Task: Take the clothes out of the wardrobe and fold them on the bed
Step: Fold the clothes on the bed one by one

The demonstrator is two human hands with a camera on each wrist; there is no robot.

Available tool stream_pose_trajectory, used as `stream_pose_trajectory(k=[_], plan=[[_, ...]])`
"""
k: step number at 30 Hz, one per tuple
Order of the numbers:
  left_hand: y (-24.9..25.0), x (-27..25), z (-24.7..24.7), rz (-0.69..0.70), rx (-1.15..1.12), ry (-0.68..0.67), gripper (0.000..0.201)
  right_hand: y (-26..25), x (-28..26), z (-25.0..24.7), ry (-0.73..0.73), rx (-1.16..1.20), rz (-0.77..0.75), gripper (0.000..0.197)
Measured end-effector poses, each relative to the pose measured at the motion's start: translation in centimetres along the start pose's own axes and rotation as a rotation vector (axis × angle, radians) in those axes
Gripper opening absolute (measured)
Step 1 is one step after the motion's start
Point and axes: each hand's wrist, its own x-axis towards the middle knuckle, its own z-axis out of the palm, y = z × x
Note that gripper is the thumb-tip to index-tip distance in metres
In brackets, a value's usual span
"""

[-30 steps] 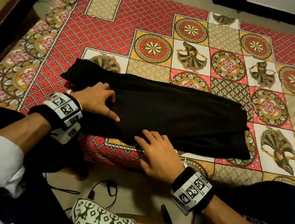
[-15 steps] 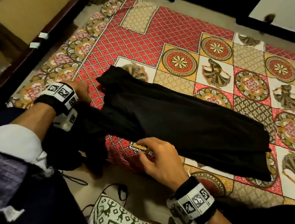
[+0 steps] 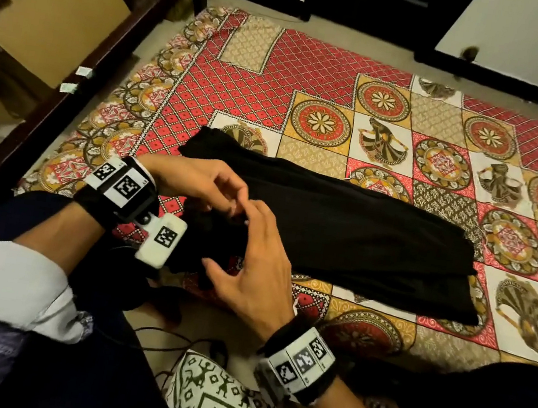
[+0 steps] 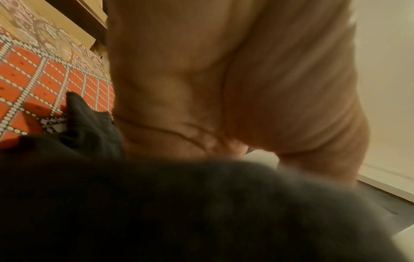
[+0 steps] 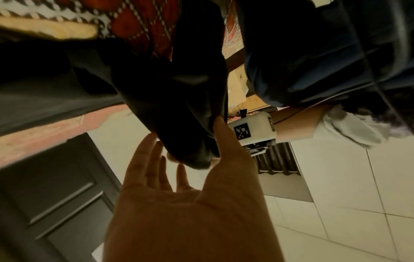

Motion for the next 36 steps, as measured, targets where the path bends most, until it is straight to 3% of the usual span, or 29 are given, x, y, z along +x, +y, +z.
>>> stream_pose_trajectory(k=[2,4,6,8,10,12,14,16,17,19,21,25,30,34,36], plan=[[0.2,0.2,-0.1,-0.008,-0.026,0.021,0.008,-0.5,1.3,0.1,0.012,-0.017,0.022,0.081],[-0.3,0.3,-0.5,-0.024,-0.034,0.06,0.015,-0.4,2.8,0.1,0.023,0.005,0.133,0.061],[-0.9,0.2,-1.3,-0.038,-0.103,0.172,0.02,-0.4,3.7,0.2,-0.035,-0.035,0.227,0.044],[-1.2,-0.2,-2.5,-0.023,-0.16,0.296,0.02,-0.7,4.1,0.4,-0.117,-0.05,0.226,0.031],[-1.9,-0.6,-3.8,-0.021,-0.162,0.326,0.021,-1.3,4.1,0.3,-0.226,0.145,0.137,0.023],[-2.5,-0.9,-4.5,-0.042,-0.114,0.272,0.023,-1.7,3.9,-0.4,-0.297,0.542,0.038,0.022],[-2.7,-0.8,-4.3,-0.073,-0.074,0.198,0.029,-1.1,4.2,-1.9,-0.099,1.041,0.17,0.029],[-2.3,-0.4,-3.5,-0.109,-0.052,0.162,0.045,0.5,4.5,-3.2,0.247,1.507,0.528,0.029],[-2.2,-0.1,-3.1,-0.118,-0.055,0.155,0.056,1.6,4.5,-3.7,0.375,1.647,0.682,0.027],[-2.3,0.9,-2.6,-0.133,-0.064,0.126,0.075,4.0,4.4,-4.2,0.431,1.765,0.867,0.032],[-2.2,1.8,-2.2,-0.165,-0.044,0.13,0.073,6.2,4.0,-4.0,0.425,1.742,0.966,0.04],[-3.3,3.3,-2.5,-0.282,0.213,0.146,0.038,8.3,3.0,-3.6,0.533,1.547,1.031,0.045],[-5.2,4.5,-2.6,-0.389,0.444,0.143,0.002,8.5,2.9,-3.9,0.456,1.474,1.035,0.048],[-5.1,4.5,-2.9,-0.336,0.417,0.177,0.01,8.9,3.9,-4.4,0.424,1.189,1.027,0.044],[-5.2,4.5,-2.7,-0.323,0.406,0.183,0.013,9.7,4.5,-4.9,0.519,0.889,1.036,0.064]])
